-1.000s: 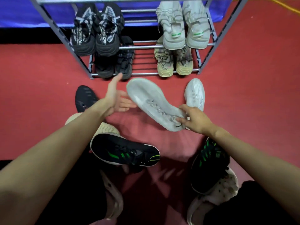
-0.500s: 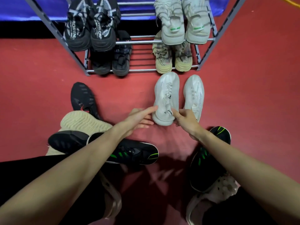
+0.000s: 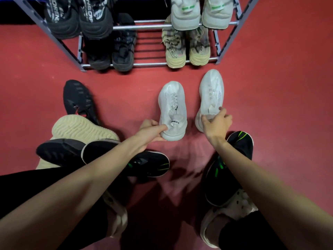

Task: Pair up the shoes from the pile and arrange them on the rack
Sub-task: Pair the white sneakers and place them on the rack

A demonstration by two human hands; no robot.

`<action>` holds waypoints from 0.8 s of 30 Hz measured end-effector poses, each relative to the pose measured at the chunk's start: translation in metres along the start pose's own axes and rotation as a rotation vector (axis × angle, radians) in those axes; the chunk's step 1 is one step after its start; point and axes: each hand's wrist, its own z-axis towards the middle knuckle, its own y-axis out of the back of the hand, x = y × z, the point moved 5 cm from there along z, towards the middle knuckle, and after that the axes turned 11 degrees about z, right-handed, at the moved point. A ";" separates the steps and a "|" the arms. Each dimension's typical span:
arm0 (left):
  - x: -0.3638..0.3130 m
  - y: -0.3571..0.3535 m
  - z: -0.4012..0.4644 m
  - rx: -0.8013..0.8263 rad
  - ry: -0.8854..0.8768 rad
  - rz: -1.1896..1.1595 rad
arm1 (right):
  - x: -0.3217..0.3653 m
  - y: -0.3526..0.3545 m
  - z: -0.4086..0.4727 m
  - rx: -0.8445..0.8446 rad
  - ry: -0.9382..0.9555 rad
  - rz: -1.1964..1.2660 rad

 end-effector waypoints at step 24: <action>-0.022 0.041 -0.055 -0.105 -0.055 -0.113 | 0.035 0.055 -0.041 0.074 -0.210 0.040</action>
